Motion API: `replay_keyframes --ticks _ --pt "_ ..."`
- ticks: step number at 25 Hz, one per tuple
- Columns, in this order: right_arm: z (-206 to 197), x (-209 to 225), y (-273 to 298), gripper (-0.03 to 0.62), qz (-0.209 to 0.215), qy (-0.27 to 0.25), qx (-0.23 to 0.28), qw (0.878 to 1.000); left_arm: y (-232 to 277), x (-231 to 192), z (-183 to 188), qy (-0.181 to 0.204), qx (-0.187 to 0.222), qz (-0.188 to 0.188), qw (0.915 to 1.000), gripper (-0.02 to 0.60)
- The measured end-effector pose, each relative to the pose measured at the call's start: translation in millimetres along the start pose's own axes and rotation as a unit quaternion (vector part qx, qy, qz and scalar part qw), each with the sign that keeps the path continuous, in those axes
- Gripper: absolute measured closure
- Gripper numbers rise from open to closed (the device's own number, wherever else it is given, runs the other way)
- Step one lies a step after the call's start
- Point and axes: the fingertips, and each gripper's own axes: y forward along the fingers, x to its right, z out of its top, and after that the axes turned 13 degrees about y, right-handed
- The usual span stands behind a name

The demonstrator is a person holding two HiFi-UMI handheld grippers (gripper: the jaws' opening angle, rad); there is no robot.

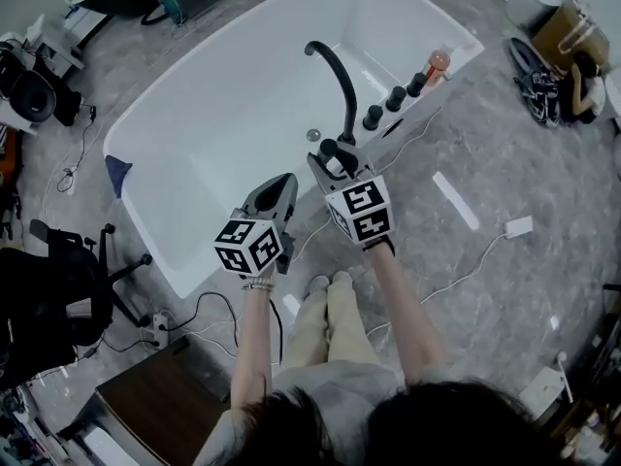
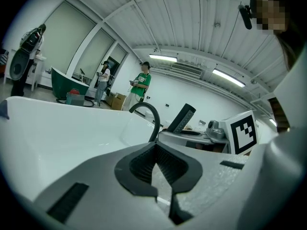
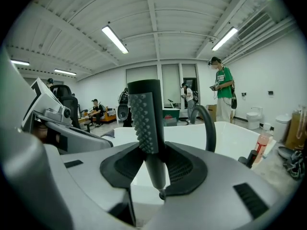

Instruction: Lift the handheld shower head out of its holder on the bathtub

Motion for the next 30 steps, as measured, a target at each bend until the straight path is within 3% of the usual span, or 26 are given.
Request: replay_keyframes --ticks 19,30 --pt "83.8 -44.4 -86.1 0.459 -0.004 0.026 0.065 0.998 -45.9 54.3 97.1 0.047 0.064 -0.034 0.9963 0.577" --pt "111.1 -67.5 -132.0 0.459 -0.001 0.021 0.085 0.996 -79.4 87.9 123.3 0.086 0.068 -0.059 0.9922 0.577"
